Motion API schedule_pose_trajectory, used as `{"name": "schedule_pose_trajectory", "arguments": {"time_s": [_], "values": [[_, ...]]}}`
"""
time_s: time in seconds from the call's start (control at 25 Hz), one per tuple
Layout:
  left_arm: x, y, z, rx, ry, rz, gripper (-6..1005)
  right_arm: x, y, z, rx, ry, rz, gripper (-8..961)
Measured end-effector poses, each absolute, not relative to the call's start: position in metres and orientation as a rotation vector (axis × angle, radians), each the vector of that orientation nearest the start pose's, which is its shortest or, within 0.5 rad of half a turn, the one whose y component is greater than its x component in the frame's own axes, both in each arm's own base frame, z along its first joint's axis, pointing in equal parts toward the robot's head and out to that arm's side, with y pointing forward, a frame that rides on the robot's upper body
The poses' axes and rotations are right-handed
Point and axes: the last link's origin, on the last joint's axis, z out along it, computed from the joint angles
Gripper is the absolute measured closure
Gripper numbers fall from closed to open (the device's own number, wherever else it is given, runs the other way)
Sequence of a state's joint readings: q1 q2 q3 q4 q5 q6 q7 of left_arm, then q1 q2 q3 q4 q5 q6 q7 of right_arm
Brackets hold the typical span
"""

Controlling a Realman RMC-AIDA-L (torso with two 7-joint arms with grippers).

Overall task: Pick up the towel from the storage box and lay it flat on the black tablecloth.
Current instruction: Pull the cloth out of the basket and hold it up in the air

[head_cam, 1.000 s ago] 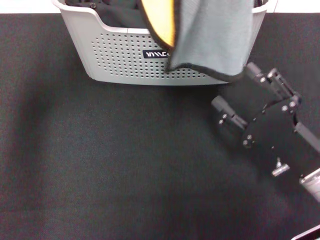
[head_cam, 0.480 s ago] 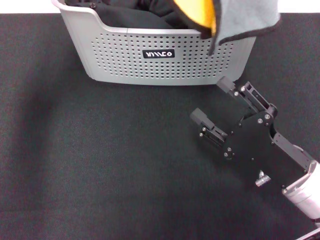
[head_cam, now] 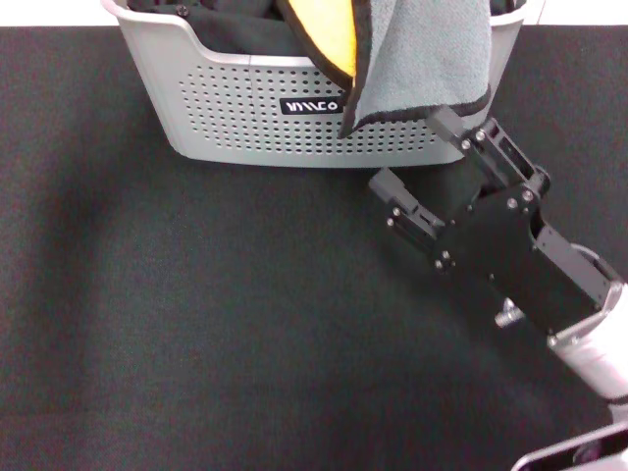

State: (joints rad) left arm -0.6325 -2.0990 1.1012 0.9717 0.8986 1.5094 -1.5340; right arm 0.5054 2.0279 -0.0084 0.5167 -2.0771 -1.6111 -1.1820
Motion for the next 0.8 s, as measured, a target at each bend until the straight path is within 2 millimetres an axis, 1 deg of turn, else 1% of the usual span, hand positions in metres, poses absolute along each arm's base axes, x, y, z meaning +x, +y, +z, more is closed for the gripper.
{"name": "schedule_pose_trajectory", "arguments": {"time_s": [0.32, 0.44, 0.64, 0.8], "values": [[-0.063, 0.366, 0.089, -2.309, -0.107, -1.861, 931, 0.181, 0.258, -0.081, -1.566, -1.0, 0.597, 225], [-0.063, 0.367, 0.088, -2.311, -0.112, -1.862, 930, 0.179, 0.261, -0.079, -1.557, -0.995, 0.595, 229], [-0.063, 0.367, 0.087, -2.311, -0.114, -1.864, 929, 0.176, 0.275, -0.075, -1.542, -0.968, 0.572, 235], [-0.065, 0.367, 0.087, -2.309, -0.123, -1.861, 928, 0.175, 0.278, -0.072, -1.54, -0.952, 0.589, 240]]}}
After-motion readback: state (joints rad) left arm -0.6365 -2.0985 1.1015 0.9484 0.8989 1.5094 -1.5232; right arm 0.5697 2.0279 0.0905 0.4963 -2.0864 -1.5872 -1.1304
